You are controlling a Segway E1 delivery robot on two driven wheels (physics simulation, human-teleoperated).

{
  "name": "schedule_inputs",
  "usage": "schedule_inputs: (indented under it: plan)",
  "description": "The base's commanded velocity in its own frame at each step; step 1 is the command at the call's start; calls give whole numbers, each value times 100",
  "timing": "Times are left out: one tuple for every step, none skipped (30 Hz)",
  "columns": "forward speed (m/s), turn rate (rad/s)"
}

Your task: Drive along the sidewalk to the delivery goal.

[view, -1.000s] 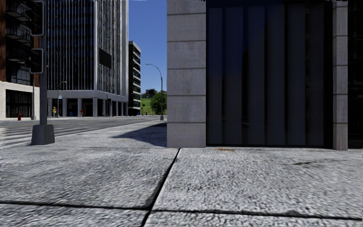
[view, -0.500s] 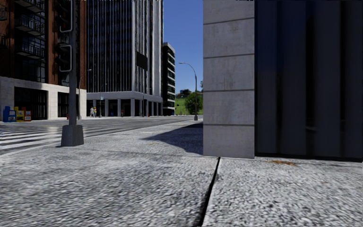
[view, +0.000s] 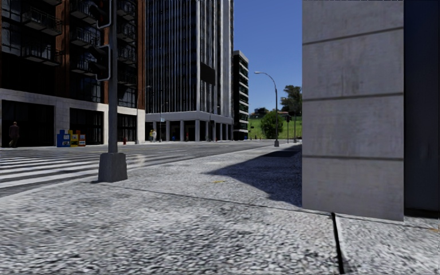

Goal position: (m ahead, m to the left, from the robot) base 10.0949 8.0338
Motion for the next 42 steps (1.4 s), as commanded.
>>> schedule_inputs:
  plan:
    - [168,0]
    - [168,0]
    - [168,0]
    - [168,0]
    - [168,0]
    - [168,0]
    - [168,0]
    - [168,0]
    - [168,0]
    - [168,0]
    - [168,0]
    - [168,1]
    - [168,12]
    - [168,18]
    - [168,18]
    - [168,18]
    - [168,18]
    - [168,18]
    - [168,18]
    - [168,18]
    - [168,16]
    - [168,12]
    - [168,12]
    - [168,10]
    - [168,9]
    - [168,9]
    - [168,9]
    - [168,9]
    - [168,9]
    - [168,10]
    - [168,12]
    - [169,13]
    - [169,13]
    - [169,16]
    - [170,17]
    - [171,18]
    - [171,18]
    - [171,18]
    - [171,18]
    - [171,18]
    - [171,18]
    - [171,18]
